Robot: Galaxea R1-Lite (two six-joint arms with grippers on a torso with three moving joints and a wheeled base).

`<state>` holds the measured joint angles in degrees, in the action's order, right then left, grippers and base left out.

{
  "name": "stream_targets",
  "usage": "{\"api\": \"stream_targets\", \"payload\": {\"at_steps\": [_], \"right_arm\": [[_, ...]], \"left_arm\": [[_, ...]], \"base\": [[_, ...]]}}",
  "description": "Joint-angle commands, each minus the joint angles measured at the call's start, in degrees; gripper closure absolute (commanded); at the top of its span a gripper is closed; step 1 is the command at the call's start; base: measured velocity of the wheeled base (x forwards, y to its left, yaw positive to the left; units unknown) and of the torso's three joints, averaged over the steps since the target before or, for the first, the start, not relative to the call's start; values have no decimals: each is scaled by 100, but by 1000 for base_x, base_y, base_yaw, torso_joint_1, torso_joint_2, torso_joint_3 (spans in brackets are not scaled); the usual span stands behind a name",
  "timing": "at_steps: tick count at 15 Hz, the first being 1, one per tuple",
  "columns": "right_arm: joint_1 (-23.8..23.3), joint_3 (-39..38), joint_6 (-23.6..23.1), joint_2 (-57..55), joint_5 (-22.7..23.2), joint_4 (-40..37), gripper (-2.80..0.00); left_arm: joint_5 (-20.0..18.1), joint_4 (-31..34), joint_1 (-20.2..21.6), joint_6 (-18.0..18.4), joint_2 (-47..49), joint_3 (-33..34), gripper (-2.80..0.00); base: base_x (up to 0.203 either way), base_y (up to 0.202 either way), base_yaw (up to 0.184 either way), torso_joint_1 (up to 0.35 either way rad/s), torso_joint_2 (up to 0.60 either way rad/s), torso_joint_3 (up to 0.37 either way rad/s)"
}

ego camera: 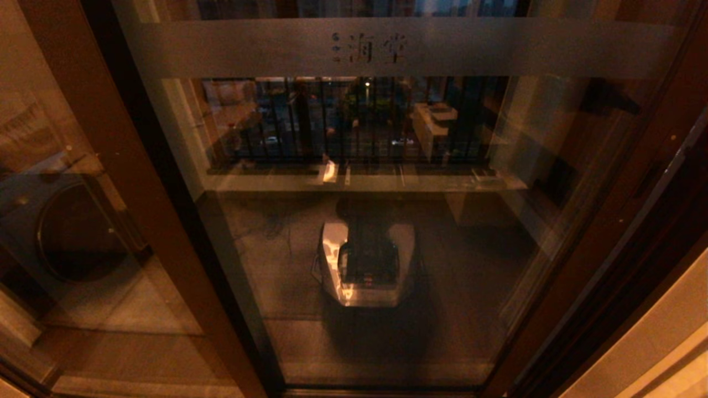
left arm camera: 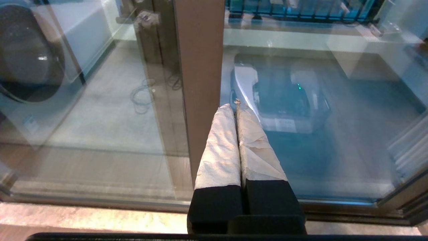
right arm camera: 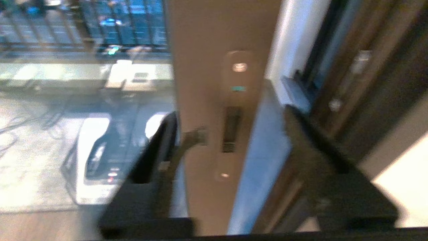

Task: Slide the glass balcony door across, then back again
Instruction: Open the slid door

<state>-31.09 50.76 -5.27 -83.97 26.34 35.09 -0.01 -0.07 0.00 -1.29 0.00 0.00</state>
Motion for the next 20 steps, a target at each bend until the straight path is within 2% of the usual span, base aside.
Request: {"api": "stream_targets", "payload": {"at_steps": [1,7,12,16,20], "right_arm": [[-103,157,-15,78,19,-185,0],[-306,796,56,-755,13,-435,0],[-310,1134,8,-1223,-595,-462,0],[-295,1509,-40,-1227,-674,-1501,0],[-287,1504,-68,-1107,-595,-1677,0]], "left_arm": [[1,-2,0,-3,0,0,0],[1,-2,0,-3,0,0,0],[1,-2,0,-3,0,0,0],[1,-2,0,-3,0,0,0],[1,-2,0,-3,0,0,0]], "base": [[0,0,0,0,0,0],[0,0,0,0,0,0],[0,0,0,0,0,0],[0,0,0,0,0,0],[0,0,0,0,0,0]]}}
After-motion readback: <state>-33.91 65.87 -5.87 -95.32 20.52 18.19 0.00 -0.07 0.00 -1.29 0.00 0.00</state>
